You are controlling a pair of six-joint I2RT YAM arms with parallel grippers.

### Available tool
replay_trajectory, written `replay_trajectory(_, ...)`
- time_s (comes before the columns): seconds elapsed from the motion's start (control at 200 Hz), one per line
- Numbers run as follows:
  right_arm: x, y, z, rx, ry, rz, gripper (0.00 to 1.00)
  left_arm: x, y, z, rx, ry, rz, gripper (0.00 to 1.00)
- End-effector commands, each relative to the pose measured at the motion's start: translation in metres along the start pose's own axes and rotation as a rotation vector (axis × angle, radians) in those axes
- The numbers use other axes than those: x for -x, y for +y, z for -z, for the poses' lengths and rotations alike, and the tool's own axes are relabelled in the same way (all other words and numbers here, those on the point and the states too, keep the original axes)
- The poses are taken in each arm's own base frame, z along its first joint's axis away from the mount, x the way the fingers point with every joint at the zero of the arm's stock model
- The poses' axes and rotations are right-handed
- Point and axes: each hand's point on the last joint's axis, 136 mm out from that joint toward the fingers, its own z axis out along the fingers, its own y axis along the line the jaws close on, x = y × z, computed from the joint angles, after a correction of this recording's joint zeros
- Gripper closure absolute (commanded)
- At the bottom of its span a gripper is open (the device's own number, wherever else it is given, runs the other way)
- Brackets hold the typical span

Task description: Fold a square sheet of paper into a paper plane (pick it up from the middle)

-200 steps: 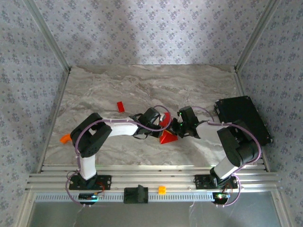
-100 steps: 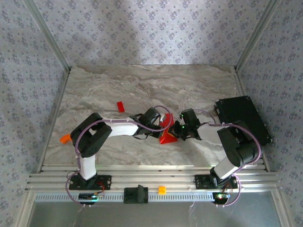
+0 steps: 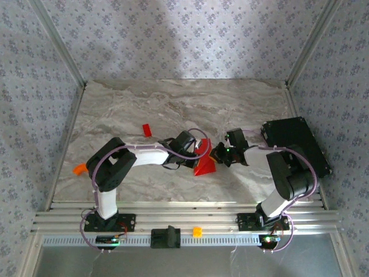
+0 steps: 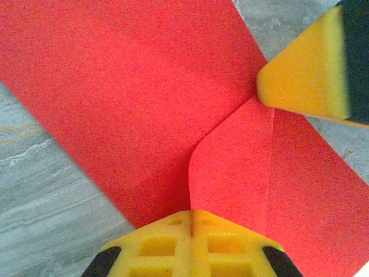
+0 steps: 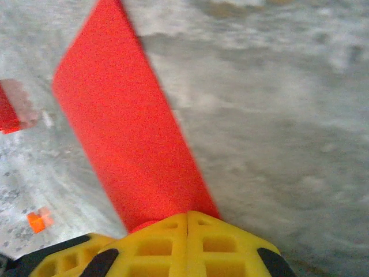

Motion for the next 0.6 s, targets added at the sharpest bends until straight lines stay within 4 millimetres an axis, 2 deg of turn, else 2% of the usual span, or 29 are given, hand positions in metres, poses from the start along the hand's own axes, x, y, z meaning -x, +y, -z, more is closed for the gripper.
replay_trajectory(0.0, -0.005, -0.031, -0.001, -0.092, 0.007, -0.043, 0.97, -0.017, 0.010, -0.007, 0.028, 0.070, 0.006, 0.95)
replay_trajectory(0.09, 0.002, -0.025, 0.005, -0.052, -0.009, -0.044, 0.97, -0.017, 0.010, -0.007, 0.028, 0.070, 0.005, 0.95)
replay_trajectory(0.28, 0.020, 0.014, 0.024, 0.053, -0.053, 0.021, 0.96, -0.016, 0.008, -0.007, 0.025, 0.068, 0.005, 0.95)
replay_trajectory(0.345, 0.017, 0.029, 0.026, 0.088, -0.042, 0.053, 0.96, -0.016, 0.009, -0.007, 0.026, 0.068, 0.005, 0.95)
replay_trajectory(0.435, 0.004, 0.041, 0.018, 0.095, -0.011, 0.087, 0.96, -0.015, 0.009, -0.007, 0.025, 0.066, 0.005, 0.95)
replay_trajectory(0.51, -0.010, 0.040, 0.007, 0.064, 0.019, 0.102, 0.96, -0.016, 0.009, -0.007, 0.026, 0.068, 0.005, 0.95)
replay_trajectory(0.595, -0.020, 0.020, -0.004, -0.005, 0.043, 0.082, 0.97, -0.016, 0.009, -0.007, 0.027, 0.069, 0.005, 0.95)
